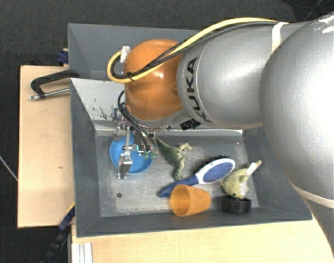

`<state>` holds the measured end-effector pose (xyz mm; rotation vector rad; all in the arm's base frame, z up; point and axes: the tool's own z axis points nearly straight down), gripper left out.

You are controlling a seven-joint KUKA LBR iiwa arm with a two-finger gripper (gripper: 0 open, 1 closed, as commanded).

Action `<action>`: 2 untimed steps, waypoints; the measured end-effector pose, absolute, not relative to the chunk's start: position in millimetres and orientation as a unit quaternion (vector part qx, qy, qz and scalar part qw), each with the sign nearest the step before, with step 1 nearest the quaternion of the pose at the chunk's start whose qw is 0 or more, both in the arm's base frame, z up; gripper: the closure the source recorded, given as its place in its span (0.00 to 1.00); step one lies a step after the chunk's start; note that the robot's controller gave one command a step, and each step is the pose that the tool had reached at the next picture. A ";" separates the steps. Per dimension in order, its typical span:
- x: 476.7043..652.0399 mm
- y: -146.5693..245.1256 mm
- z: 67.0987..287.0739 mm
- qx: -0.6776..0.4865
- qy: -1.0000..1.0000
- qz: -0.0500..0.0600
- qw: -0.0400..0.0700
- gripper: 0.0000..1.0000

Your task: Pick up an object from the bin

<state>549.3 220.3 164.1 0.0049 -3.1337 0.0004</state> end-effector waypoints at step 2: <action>569.2 171.0 86.5 0.179 -0.984 -0.001 -0.002 1.00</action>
Offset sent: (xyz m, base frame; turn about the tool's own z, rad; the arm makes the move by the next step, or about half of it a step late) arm 0.0178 -0.0505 -0.0811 -0.3589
